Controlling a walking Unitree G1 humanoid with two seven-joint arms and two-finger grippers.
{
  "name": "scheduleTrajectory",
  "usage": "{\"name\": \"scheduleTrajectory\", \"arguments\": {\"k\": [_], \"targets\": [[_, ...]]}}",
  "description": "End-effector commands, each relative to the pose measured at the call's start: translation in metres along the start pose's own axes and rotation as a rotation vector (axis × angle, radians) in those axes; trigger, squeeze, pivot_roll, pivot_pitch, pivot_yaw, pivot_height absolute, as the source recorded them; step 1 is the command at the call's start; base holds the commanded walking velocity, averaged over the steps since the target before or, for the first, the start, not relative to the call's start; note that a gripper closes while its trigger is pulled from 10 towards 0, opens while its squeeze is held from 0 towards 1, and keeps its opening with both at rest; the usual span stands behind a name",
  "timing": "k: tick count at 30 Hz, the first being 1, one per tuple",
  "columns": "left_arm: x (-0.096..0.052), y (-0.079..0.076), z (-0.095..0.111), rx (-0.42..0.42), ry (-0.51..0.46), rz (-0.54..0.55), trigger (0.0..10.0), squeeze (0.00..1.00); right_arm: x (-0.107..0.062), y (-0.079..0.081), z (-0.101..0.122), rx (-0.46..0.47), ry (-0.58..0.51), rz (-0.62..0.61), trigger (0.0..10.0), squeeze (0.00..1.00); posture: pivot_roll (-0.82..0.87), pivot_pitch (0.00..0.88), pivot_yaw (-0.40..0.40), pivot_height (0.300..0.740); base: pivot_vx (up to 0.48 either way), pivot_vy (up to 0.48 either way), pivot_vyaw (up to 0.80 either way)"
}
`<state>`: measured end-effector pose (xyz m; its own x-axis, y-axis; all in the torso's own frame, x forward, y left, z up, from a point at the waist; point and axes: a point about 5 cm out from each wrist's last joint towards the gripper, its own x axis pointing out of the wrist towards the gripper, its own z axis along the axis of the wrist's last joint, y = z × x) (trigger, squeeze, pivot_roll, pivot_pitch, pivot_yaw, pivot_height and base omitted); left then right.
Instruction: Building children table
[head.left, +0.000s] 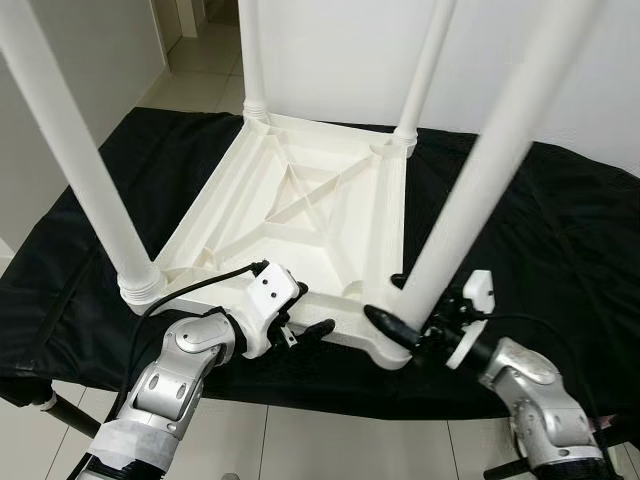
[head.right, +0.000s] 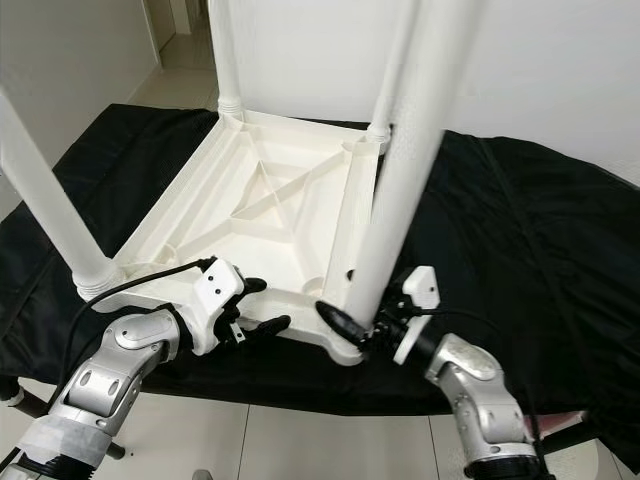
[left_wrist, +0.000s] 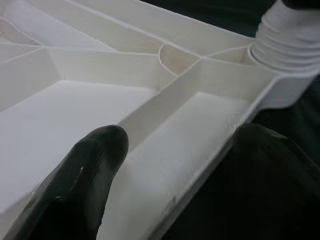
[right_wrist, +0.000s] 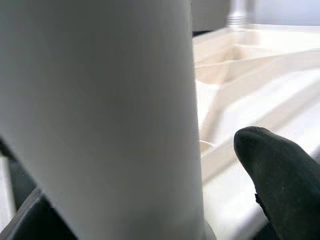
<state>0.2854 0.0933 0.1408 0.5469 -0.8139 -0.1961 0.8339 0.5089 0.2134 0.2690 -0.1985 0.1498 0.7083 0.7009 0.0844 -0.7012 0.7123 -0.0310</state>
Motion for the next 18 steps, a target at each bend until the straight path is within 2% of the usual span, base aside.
{"name": "scheduleTrajectory", "arguments": {"k": [1,2,6,9,12,13,15,18], "targets": [[0.002,-0.004,-0.004,-0.006,0.014,0.003,10.0,0.0,-0.013,-0.013,-0.001,-0.002,0.011,-0.072,10.0,0.0,0.05,0.08,-0.049,0.74,0.0,0.0,0.0],[0.002,-0.004,-0.004,-0.006,0.014,0.003,10.0,0.0,-0.013,-0.013,-0.001,-0.002,0.011,-0.072,10.0,0.0,0.05,0.08,-0.049,0.74,0.0,0.0,0.0],[0.007,-0.011,-0.004,-0.01,0.006,-0.036,10.0,0.0,-0.025,-0.03,0.001,-0.011,0.014,-0.158,10.0,0.0,0.04,0.087,-0.046,0.74,0.0,0.0,0.0],[0.01,-0.017,-0.003,-0.012,-0.003,-0.06,10.0,0.0,-0.023,-0.036,0.0,-0.011,0.0,-0.217,10.0,0.0,0.03,0.09,-0.045,0.74,0.0,0.0,0.0],[0.015,-0.024,0.001,-0.026,-0.022,-0.092,10.0,0.0,-0.008,-0.035,-0.001,0.006,-0.044,-0.256,10.0,0.0,0.02,0.098,-0.045,0.74,0.0,0.0,0.0],[0.015,-0.024,0.001,-0.026,-0.022,-0.092,10.0,0.0,-0.008,-0.035,-0.001,0.006,-0.044,-0.256,10.0,0.0,0.02,0.098,-0.045,0.74,0.0,0.0,0.0],[0.02,-0.028,0.005,-0.028,-0.037,-0.103,10.0,0.0,0.006,-0.035,-0.004,0.025,-0.074,-0.309,10.0,0.0,0.02,0.103,-0.044,0.74,0.0,0.0,0.0],[0.022,-0.03,0.009,-0.028,-0.049,-0.107,10.0,0.0,0.014,-0.036,-0.004,0.038,-0.104,-0.345,10.0,0.0,0.02,0.105,-0.043,0.74,0.0,0.0,0.0]]}}
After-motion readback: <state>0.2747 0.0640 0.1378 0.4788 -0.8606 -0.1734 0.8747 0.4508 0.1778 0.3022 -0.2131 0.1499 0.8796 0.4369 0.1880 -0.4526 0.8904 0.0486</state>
